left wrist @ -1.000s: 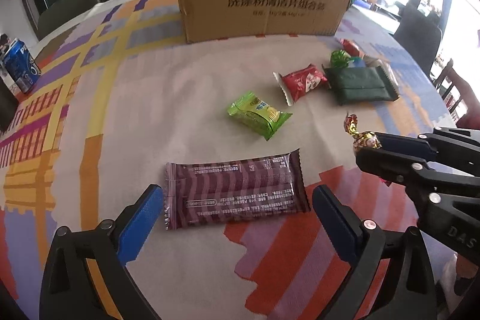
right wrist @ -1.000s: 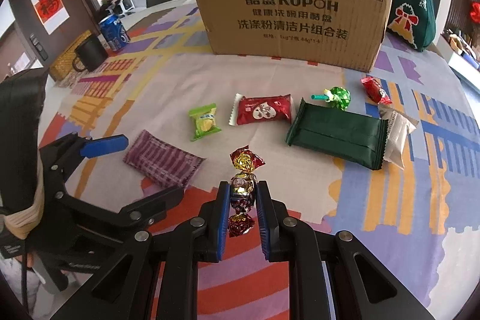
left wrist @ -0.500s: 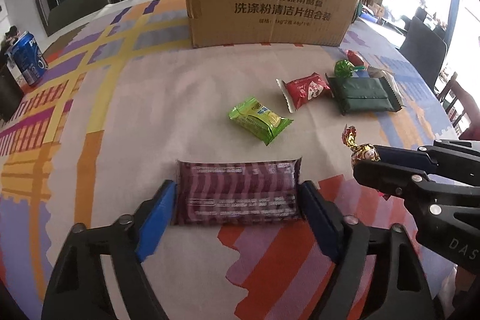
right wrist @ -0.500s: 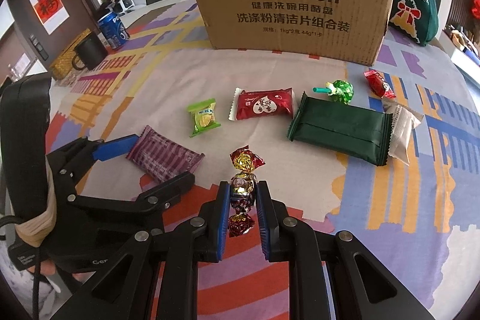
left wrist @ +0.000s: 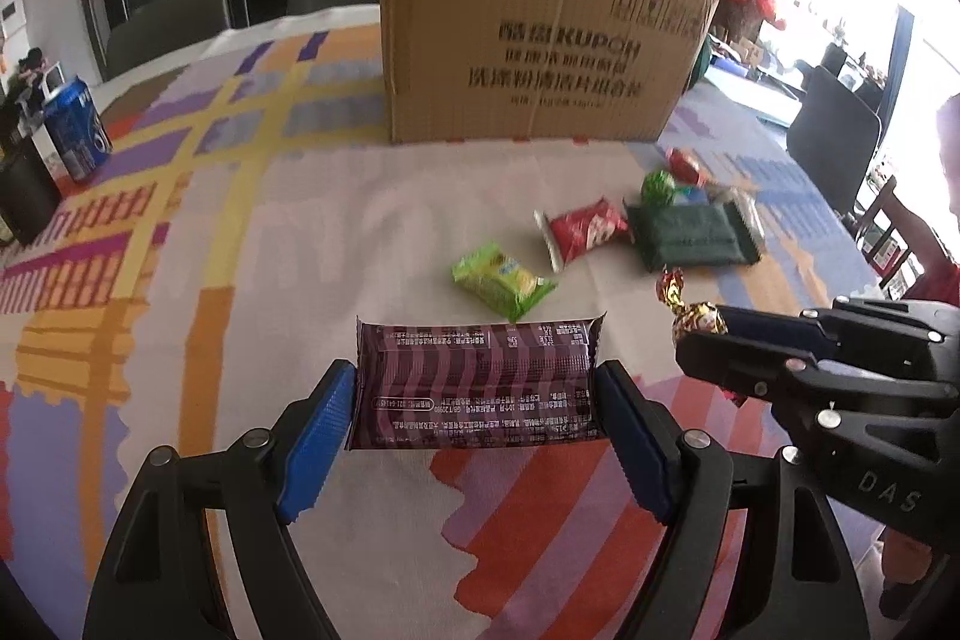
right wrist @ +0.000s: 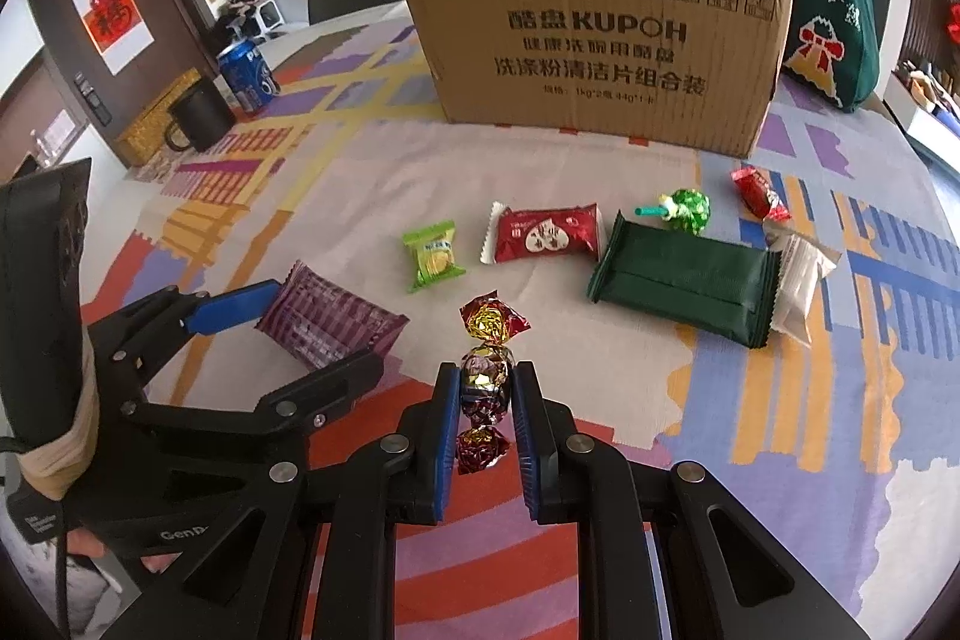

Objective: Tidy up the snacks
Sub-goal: 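Lift the purple bar with left tool while right tool holds gold candy, then carry purple bar and gold candy over the box and release both inside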

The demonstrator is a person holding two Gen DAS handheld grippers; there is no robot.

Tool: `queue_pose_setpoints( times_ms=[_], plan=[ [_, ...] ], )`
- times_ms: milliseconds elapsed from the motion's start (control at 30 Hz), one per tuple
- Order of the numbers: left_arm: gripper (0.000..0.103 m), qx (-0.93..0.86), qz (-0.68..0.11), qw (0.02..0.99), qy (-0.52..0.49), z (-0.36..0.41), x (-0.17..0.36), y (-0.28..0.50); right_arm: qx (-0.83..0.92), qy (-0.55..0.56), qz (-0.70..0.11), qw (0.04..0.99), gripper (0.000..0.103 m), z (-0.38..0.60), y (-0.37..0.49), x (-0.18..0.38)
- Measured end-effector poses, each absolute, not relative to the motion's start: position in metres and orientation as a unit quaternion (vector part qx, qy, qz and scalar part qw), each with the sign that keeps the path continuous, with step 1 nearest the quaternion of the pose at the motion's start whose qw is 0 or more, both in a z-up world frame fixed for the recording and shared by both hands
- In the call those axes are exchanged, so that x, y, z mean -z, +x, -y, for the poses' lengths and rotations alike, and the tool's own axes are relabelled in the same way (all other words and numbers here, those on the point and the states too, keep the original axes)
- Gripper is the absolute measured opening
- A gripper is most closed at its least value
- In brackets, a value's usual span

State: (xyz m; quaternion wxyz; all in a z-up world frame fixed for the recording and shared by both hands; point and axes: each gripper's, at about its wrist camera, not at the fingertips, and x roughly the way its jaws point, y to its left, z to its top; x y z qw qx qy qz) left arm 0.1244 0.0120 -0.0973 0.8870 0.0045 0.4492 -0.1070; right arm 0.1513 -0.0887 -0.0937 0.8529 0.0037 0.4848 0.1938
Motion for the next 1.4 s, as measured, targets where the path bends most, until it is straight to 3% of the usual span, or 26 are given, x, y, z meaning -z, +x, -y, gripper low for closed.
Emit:
queue_pose_setpoints(
  times_ms=[933, 1400],
  plan=[
    [0.08, 0.105, -0.33, 0.938, 0.024, 0.008, -0.007, 0.2, -0.163, 0.007, -0.358, 0.919, 0.019, 0.119, 0.207, -0.004],
    [0.08, 0.099, -0.315, 0.943, 0.028, 0.013, -0.035, 0.259, -0.153, -0.005, -0.319, 0.935, 0.019, 0.123, 0.259, -0.042]
  ],
)
